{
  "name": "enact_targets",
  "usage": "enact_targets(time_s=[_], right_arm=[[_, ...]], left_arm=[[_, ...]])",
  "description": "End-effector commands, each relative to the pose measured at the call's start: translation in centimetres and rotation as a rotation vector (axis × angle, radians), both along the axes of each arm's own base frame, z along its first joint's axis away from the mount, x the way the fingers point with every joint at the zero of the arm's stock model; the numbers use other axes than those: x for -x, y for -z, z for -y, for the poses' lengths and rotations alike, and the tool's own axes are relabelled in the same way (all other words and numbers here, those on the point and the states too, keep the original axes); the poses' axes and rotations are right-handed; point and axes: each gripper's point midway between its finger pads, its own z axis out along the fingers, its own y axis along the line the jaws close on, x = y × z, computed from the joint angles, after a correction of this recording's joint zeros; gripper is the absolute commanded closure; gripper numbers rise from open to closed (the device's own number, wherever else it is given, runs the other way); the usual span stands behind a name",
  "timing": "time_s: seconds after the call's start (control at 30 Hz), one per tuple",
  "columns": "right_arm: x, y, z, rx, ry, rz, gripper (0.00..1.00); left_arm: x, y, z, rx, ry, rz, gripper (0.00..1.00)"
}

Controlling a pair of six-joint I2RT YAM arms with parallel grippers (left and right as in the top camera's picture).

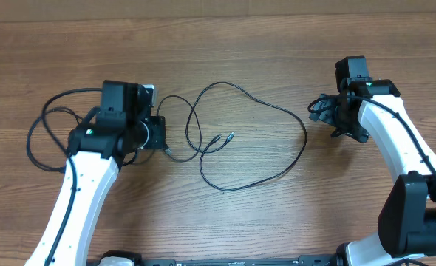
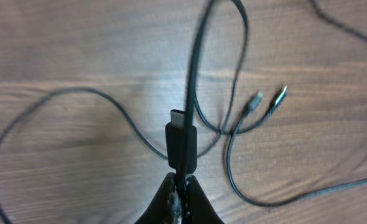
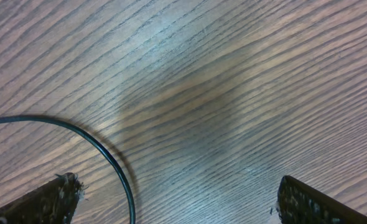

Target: Untangle cables

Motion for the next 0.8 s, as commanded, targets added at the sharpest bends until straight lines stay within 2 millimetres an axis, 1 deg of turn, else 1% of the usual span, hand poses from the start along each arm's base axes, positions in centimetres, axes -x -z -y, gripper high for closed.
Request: enact_targets(time_s=[0.0, 0.23, 0.43, 0.5, 0.63, 0.77], right_arm=[[0.1, 0.3, 0.2, 0.014, -0.001, -0.008, 0.00], [0.1, 0.3, 0.2, 0.014, -0.001, -0.008, 0.00], [0.1, 0.3, 0.2, 0.014, -0.001, -0.008, 0.00], [0.1, 0.3, 0.2, 0.014, -0.001, -0.008, 0.00], [0.1, 0.3, 0.2, 0.014, -0.001, -0.008, 0.00], [0.1, 0.3, 0.2, 0.014, -0.001, -0.008, 0.00]], left_arm=[[0.1, 1.7, 1.5, 0.069, 0.030, -0.091, 0.96], [0.4, 6.3, 1.7, 0.078, -0.019, -0.263, 0.96], [-0.4, 9.4, 1.6, 0.089, -0.131, -0.345, 0.96], [-1.2, 10.3, 1.7, 0.102, -0.168, -0.351, 0.96], [-2.1, 11.3, 1.9, 0.120, -0.217, -0.352, 0.96], [-2.0, 12.2, 1.9, 0.128, -0.270, -0.387, 0.96]])
